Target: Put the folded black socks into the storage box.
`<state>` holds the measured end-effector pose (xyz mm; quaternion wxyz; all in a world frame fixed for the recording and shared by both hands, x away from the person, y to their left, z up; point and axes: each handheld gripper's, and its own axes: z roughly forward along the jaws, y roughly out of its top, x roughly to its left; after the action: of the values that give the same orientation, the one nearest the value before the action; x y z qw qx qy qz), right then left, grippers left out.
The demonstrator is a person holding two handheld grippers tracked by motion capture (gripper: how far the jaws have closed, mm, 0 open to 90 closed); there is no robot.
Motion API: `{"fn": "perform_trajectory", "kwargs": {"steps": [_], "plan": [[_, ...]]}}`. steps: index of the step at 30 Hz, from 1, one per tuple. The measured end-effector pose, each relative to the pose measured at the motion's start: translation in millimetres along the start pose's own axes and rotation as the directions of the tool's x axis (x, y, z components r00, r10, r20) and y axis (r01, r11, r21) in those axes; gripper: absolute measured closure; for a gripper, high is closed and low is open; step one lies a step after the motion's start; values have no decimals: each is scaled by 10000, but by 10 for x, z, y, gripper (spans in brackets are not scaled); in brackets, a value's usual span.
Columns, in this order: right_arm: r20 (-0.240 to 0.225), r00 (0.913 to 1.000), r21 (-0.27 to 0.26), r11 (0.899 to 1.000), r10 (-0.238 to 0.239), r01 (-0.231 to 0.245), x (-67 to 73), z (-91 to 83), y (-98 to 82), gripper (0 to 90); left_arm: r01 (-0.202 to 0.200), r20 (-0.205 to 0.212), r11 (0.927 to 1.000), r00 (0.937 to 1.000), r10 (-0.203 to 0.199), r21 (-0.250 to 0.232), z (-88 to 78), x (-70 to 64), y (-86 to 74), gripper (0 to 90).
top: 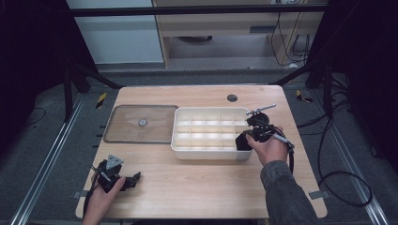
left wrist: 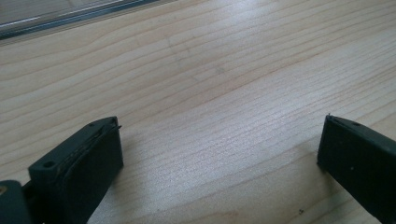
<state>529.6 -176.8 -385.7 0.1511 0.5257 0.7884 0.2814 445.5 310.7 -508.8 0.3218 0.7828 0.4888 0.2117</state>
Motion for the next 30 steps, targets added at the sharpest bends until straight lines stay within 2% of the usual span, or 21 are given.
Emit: {"fn": "perform_trajectory", "kwargs": {"steps": [14, 30], "plan": [[-212, 9998, -695, 9976, 51, -65, -23, -175, 22, 900, 2, -13, 10000, 10000, -2, 3, 2, -2, 2, 0], [-668, 9977, -1595, 9869, 128, -234, 27, -383, 10, 900, -18, 23, 10000, 10000, 18, 12, -2, -4, -2, 0]]}}
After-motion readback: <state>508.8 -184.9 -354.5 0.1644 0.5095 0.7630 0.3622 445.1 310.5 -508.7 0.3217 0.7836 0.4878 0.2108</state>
